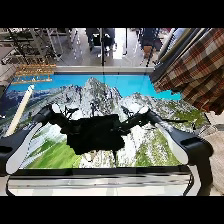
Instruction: Fold the clothes and pants, and hang the long-sleeved shirts on hangers.
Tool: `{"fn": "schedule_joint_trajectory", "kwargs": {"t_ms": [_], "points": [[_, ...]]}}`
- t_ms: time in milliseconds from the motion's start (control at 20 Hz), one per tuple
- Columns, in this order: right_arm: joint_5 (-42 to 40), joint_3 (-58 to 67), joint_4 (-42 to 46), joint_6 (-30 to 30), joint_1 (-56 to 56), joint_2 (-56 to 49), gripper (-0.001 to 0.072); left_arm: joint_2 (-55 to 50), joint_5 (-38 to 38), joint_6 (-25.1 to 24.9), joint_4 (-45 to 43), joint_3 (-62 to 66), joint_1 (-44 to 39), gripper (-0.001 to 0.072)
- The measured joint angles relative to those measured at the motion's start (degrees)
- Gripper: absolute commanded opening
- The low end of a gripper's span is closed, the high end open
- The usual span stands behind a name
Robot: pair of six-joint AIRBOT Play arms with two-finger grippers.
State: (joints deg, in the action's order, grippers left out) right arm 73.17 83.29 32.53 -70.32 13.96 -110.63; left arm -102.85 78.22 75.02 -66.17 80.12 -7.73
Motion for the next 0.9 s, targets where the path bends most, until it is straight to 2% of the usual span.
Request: {"fn": "schedule_joint_trajectory", "kwargs": {"t_ms": [50,100,300,550,750,900], "points": [[0.1,0.7,-0.8,0.3,1.1,-0.9,0.0076,0.3,0.2,0.0,-0.4,0.0,0.0,0.0020],[0.4,1.6,-1.6,0.4,2.0,-1.4,0.0049,0.8,0.3,0.0,-0.9,-0.1,0.0,0.0020],[0.5,6.2,-2.8,-1.4,3.0,-1.1,0.0045,7.0,-0.2,0.0,-1.2,-0.1,0.3,0.0020],[2.2,9.0,3.1,-7.4,-3.1,7.3,0.0045,23.3,0.8,0.0,3.7,0.0,2.8,0.0020],[5.0,9.6,8.0,-12.0,-16.6,19.0,0.0045,37.2,3.1,-0.7,5.7,0.1,4.7,0.0020],[8.8,9.7,10.0,-13.4,-31.8,27.7,0.0044,44.6,5.7,-0.6,2.8,-0.1,5.2,0.0021]]}}
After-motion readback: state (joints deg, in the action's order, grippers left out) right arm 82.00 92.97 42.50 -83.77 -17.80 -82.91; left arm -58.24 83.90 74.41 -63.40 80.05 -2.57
